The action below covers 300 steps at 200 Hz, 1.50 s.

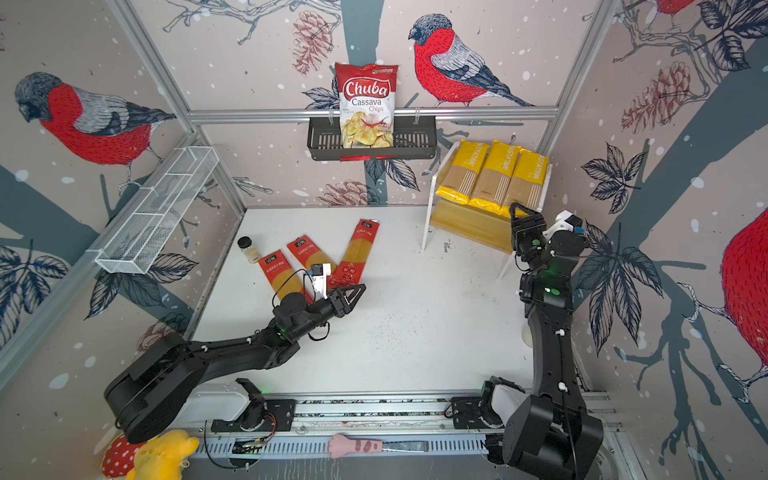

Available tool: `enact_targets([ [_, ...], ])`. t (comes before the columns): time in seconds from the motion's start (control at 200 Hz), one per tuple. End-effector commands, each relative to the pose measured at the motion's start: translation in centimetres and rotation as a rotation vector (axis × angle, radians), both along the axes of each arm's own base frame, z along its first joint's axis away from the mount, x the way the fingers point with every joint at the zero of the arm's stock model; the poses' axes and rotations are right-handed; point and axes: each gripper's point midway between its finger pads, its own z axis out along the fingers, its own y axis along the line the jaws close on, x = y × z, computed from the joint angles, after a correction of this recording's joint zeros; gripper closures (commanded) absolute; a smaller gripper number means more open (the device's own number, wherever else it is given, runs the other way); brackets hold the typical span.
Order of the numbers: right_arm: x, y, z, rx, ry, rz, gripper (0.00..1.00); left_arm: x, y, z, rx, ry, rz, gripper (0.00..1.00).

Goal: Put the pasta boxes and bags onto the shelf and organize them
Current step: 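Lower the pack onto the shelf tier beside the other two packs with the right gripper, then open the right gripper and withdraw it from the shelf toward the table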

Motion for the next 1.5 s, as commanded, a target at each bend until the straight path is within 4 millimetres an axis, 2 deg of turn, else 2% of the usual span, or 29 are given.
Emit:
enact_targets([
  [0.0,-0.2,0.2,0.3,-0.012,-0.012,0.007,0.47,-0.1,-0.3,1.6,-0.041,-0.052,-0.015,0.45],
  [0.115,0.3,-0.1,0.1,-0.015,-0.009,0.0,0.62,-0.1,-0.3,1.7,-0.043,-0.053,-0.017,0.45],
  [0.275,1.1,-1.0,0.4,-0.021,-0.012,-0.014,0.75,-0.2,-0.3,1.6,-0.04,-0.05,-0.013,0.45],
  [0.585,2.1,-1.0,-0.4,-0.022,0.005,0.012,0.79,0.0,-0.5,1.6,-0.035,-0.051,-0.018,0.45],
  [0.725,1.7,-1.0,-0.3,-0.025,-0.001,0.003,0.72,0.0,-0.5,1.7,-0.036,-0.051,-0.02,0.45],
  [0.896,1.0,-0.3,-0.6,-0.02,0.012,0.014,0.44,-0.1,-0.4,1.8,-0.03,-0.058,-0.015,0.45],
  [1.001,0.3,0.8,-0.9,-0.018,0.016,0.035,0.37,0.0,-0.3,1.9,-0.02,-0.063,-0.009,0.46],
  [1.196,-1.1,4.3,-0.3,-0.096,0.022,0.055,0.27,0.1,-0.3,2.5,0.004,-0.083,-0.005,0.46],
  [1.321,-1.7,7.9,-1.5,-0.109,0.041,0.118,0.22,0.1,0.0,2.8,0.018,-0.095,0.007,0.45],
  [1.496,-2.5,13.6,-4.0,-0.125,0.064,0.239,0.22,0.1,0.7,3.1,0.051,-0.11,0.037,0.46],
])
